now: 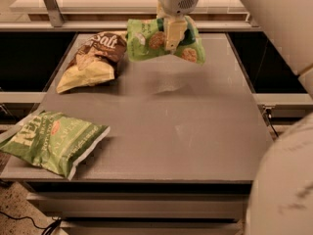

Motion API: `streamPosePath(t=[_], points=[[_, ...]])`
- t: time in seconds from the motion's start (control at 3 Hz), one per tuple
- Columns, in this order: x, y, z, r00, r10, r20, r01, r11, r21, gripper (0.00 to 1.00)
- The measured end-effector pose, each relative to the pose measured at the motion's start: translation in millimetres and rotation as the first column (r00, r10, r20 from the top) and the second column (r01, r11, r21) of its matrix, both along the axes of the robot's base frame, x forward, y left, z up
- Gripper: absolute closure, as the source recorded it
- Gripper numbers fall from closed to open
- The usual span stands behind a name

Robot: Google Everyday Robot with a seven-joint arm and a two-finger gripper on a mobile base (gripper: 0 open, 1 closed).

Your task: Move green rice chip bag near brown chip bag

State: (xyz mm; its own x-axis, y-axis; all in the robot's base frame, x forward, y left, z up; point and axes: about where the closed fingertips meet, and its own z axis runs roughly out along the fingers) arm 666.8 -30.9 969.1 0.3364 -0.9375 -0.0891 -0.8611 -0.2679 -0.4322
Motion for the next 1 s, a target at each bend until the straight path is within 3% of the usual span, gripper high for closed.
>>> streamPosePath(t=[0.67,1.0], points=[[53.4,36.2,-34.0,0.9983,0.048,-0.034,-0.046,0.998,0.045,1.0],[63.3,51.0,-46.2,0.9953,0.08,-0.054,-0.076,0.994,0.072,1.0]])
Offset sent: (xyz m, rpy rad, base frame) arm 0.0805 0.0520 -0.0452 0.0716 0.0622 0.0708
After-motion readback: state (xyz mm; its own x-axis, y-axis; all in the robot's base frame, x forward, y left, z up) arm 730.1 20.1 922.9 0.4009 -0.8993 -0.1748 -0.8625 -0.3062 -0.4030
